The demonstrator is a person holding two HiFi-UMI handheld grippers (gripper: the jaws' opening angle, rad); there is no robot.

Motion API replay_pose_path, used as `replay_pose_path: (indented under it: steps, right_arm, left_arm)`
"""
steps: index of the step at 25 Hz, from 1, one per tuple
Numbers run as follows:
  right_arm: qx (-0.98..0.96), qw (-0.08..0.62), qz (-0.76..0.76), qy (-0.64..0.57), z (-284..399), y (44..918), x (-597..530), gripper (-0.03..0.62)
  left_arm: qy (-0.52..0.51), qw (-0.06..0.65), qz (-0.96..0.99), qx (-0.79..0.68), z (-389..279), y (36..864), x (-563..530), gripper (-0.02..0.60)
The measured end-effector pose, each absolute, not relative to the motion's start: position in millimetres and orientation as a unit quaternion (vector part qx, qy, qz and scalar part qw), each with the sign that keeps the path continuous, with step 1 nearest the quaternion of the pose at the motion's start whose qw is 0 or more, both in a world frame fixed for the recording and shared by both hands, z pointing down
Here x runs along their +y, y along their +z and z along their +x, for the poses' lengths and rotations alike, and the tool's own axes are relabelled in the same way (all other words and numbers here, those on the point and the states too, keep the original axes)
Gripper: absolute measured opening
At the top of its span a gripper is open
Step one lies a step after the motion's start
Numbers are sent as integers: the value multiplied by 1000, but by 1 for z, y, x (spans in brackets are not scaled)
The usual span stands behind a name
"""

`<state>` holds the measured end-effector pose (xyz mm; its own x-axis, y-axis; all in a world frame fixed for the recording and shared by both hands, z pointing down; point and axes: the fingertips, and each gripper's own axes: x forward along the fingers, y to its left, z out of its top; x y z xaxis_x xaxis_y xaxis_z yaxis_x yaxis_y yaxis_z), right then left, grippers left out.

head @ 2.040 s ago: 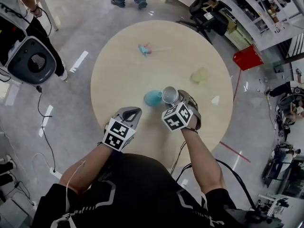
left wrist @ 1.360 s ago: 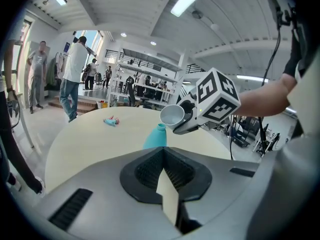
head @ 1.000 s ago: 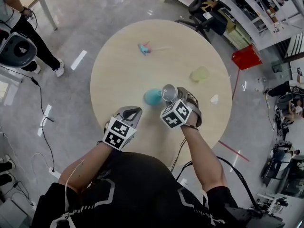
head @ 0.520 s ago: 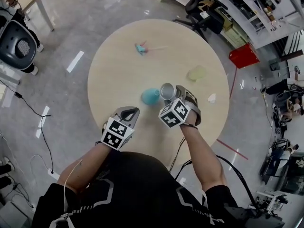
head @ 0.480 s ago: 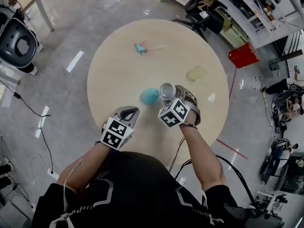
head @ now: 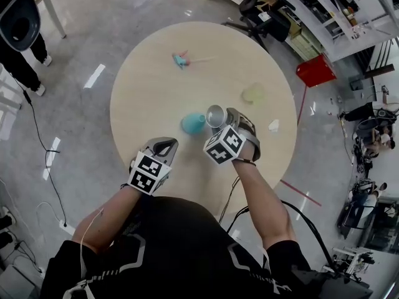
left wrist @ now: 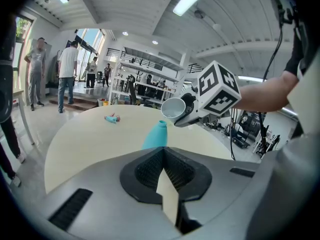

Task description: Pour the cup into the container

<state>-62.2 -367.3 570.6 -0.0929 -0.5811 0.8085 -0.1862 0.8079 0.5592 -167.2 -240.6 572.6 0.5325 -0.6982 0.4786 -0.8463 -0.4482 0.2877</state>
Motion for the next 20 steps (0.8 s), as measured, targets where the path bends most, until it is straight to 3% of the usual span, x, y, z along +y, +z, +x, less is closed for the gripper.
replay_pose_path:
  steps: [20]
  right_arm:
    - [-726, 613, 269, -157, -66, 578, -366, 307]
  left_arm:
    - [158, 251, 837, -459, -172, 573, -239, 2]
